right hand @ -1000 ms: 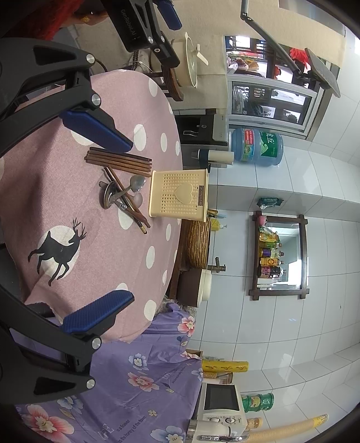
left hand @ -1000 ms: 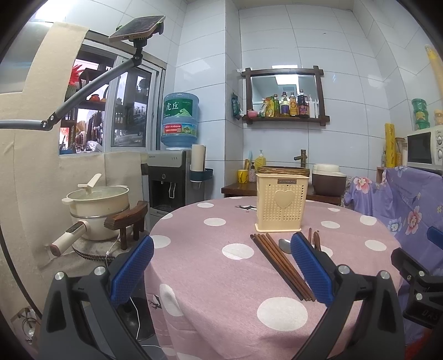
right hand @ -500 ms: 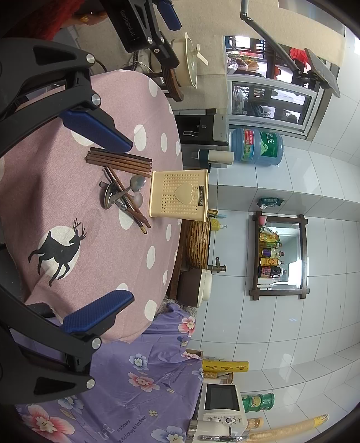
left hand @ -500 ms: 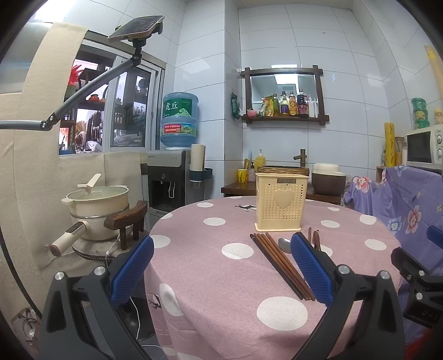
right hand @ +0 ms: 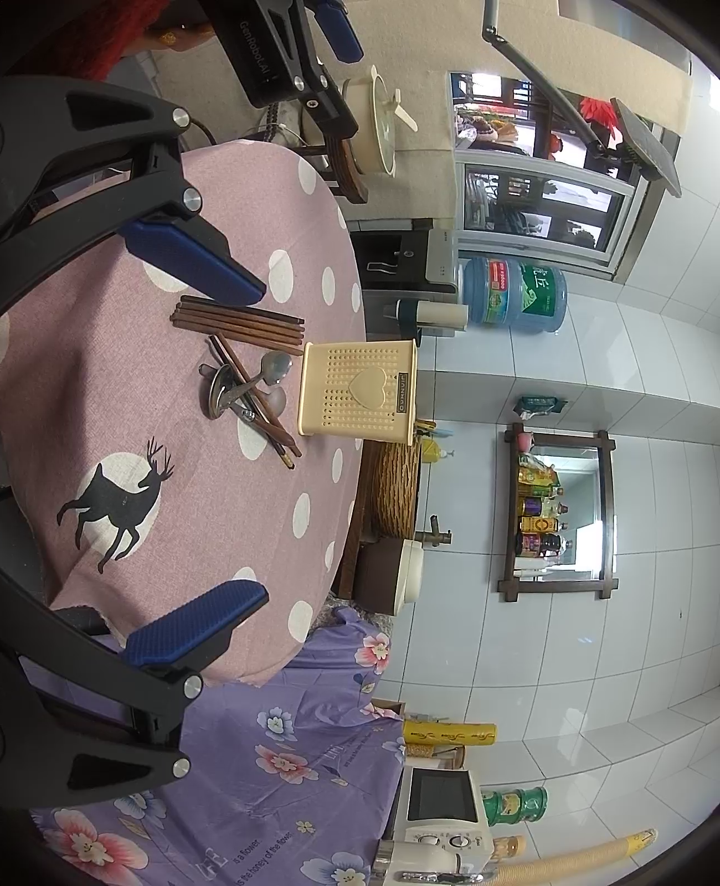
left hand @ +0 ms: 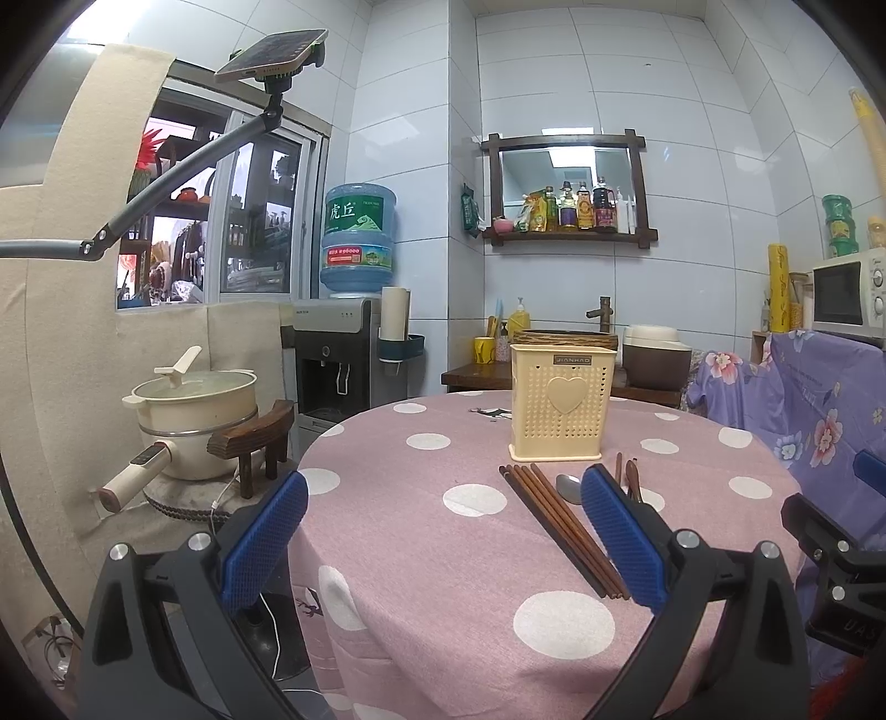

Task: Organize utensils

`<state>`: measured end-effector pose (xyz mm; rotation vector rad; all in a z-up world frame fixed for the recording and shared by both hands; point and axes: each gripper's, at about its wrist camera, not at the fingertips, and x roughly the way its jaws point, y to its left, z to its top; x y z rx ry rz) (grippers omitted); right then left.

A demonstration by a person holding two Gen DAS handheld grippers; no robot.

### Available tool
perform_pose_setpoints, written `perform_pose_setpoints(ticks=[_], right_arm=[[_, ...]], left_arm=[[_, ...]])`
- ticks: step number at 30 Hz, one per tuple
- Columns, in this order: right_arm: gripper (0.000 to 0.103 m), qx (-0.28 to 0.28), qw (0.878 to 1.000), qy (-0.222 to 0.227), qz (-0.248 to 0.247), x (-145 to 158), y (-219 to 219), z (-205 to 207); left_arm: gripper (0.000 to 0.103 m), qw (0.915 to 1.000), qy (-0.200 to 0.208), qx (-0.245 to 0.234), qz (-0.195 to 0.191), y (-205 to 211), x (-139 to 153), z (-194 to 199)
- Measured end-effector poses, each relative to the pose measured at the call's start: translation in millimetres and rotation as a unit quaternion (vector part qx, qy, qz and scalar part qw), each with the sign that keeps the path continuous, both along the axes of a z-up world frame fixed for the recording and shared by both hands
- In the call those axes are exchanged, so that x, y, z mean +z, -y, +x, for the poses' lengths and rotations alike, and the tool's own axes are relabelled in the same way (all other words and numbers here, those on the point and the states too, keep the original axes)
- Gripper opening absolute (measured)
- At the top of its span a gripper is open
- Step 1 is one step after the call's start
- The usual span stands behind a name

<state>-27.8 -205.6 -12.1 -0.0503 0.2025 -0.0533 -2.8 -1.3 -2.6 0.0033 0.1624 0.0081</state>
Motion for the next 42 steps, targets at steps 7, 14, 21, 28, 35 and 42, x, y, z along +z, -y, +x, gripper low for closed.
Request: perform_pose_setpoints(ticks=[7, 14, 21, 28, 35, 42], right_arm=[[0.098, 0.0, 1.0, -0.001, 0.0, 1.5, -0.1, 0.5], [0.098, 0.001, 1.0, -0.002, 0.0, 0.5, -0.6, 0.5], [0.098, 0.002, 1.0, -0.003, 0.0, -1.9, -1.5, 1.6], [0.098, 0.002, 1.0, -0.003, 0.0, -1.5, -1.5, 1.7], [0.098, 0.003, 1.0, -0.005, 0.0, -3.0, -1.6, 2.3], [0.098, 0.003, 1.0, -0.009, 0.002, -5.5, -0.3, 3.7]], left_arm=[[0.098, 1.0, 0.0, 0.0, 0.0, -0.1, 0.3, -0.1], [0.098, 1.0, -0.001, 0.0, 0.0, -1.3, 0.4, -0.3], [0.098, 1.0, -0.001, 0.001, 0.0, -1.5, 0.0, -0.2], [0.098, 1.0, -0.004, 0.0, 0.0, -2.5, -1.2, 0.2], [0.098, 0.9999, -0.013, -0.004, -0.001, -2.6, -3.9, 3.5], [0.098, 0.9998, -0.016, 0.003, -0.007, -0.8, -5.2, 5.9]])
